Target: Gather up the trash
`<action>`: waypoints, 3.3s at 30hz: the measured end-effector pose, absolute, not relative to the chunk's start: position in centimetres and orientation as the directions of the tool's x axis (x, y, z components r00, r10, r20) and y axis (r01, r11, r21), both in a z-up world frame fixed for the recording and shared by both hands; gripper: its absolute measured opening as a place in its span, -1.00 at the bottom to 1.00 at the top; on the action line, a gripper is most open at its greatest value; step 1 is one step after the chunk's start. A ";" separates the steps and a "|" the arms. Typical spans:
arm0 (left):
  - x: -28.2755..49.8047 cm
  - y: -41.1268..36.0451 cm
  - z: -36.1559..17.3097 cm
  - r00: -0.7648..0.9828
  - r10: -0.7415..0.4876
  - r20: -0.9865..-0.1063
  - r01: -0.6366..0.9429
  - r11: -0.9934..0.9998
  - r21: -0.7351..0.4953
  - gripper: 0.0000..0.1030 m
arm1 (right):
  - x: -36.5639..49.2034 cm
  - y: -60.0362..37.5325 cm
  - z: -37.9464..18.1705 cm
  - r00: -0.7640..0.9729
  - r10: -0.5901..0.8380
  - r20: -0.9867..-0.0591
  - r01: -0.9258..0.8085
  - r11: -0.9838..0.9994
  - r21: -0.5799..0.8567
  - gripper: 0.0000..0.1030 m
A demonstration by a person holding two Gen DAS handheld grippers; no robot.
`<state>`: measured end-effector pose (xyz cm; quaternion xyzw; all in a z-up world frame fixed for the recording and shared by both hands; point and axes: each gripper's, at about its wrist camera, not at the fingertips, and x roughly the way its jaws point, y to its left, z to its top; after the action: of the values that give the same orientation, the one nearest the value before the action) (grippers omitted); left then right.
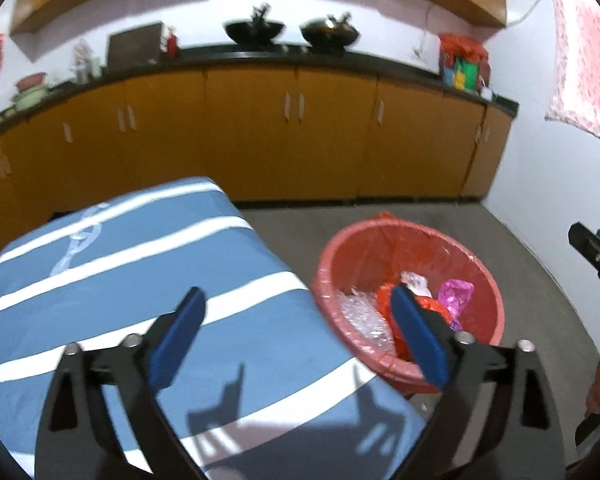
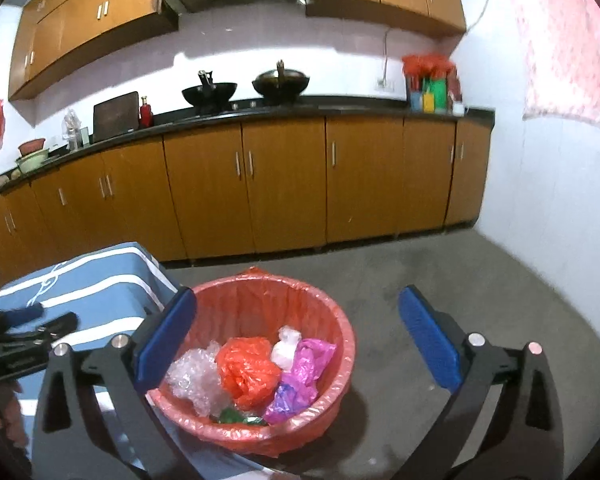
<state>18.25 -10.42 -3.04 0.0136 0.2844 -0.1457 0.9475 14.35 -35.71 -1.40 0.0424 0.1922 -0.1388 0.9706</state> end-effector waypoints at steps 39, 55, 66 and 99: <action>-0.9 -0.9 -2.1 0.955 0.007 -0.295 0.003 0.999 0.034 0.96 | -2.2 -22.2 -1.6 0.945 -0.227 -0.234 0.224 0.974 -0.042 0.92; -1.0 -0.7 -2.6 0.950 0.003 -0.311 0.003 1.000 0.019 0.96 | -2.1 -22.5 -1.8 0.942 -0.226 -0.248 0.227 0.974 -0.025 0.92; -1.1 -0.9 -2.5 0.950 -0.002 -0.312 0.010 1.000 0.026 0.96 | -1.9 -22.9 -1.8 0.942 -0.225 -0.248 0.228 0.974 -0.020 0.92; -1.2 -1.0 -2.3 0.950 -0.006 -0.312 0.017 0.999 0.032 0.96 | -2.0 -22.8 -1.8 0.942 -0.224 -0.250 0.227 0.974 -0.017 0.92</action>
<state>-1.16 -0.98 -2.26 0.0171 0.1576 -0.0058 0.9873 -1.97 -22.84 -1.80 0.0059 0.1261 -0.1147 0.9854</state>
